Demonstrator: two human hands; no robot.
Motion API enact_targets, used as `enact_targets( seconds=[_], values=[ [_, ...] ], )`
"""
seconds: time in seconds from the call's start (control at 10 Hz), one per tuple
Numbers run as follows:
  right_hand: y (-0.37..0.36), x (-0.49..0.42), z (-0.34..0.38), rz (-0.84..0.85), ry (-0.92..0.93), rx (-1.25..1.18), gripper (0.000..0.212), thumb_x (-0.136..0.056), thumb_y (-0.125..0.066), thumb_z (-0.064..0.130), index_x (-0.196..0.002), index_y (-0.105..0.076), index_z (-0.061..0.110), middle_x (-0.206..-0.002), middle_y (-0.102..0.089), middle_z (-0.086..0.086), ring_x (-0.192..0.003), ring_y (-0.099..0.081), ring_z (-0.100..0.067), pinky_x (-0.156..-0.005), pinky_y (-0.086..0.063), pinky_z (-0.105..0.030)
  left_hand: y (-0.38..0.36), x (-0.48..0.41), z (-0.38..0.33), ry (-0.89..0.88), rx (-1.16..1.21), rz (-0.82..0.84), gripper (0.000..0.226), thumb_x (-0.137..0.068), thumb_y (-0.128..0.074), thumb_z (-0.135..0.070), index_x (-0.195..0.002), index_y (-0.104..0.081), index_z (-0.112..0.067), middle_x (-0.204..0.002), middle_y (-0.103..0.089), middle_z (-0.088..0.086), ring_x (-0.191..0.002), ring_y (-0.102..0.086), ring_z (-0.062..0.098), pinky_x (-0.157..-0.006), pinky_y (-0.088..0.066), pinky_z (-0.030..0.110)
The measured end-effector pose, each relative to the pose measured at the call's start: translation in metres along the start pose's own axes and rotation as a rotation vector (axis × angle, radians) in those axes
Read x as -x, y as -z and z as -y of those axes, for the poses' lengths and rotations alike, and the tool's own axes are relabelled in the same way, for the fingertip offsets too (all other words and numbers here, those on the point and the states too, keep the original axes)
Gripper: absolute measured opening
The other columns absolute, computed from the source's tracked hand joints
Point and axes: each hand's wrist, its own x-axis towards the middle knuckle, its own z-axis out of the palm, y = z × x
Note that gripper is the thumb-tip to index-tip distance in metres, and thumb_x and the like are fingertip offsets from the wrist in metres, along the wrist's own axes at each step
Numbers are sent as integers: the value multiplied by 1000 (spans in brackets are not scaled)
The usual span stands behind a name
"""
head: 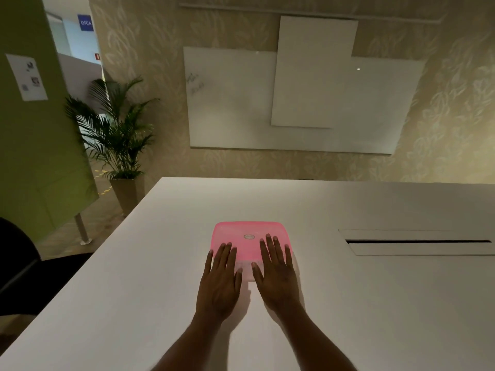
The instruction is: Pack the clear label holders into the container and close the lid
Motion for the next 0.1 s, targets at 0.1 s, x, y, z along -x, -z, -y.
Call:
enact_targets(
  seconds=[0.1],
  values=[
    [-1, 0, 6, -48, 3, -21, 67, -108, -38, 47, -164, -21, 14, -173, -16, -6, -161, -11, -22, -129, -17, -52, -3, 8, 4, -14, 24, -9, 59, -106, -43, -30, -159, -34, -7, -169, -27, 8, -158, -19, 23, -126, -19, 53]
  ],
)
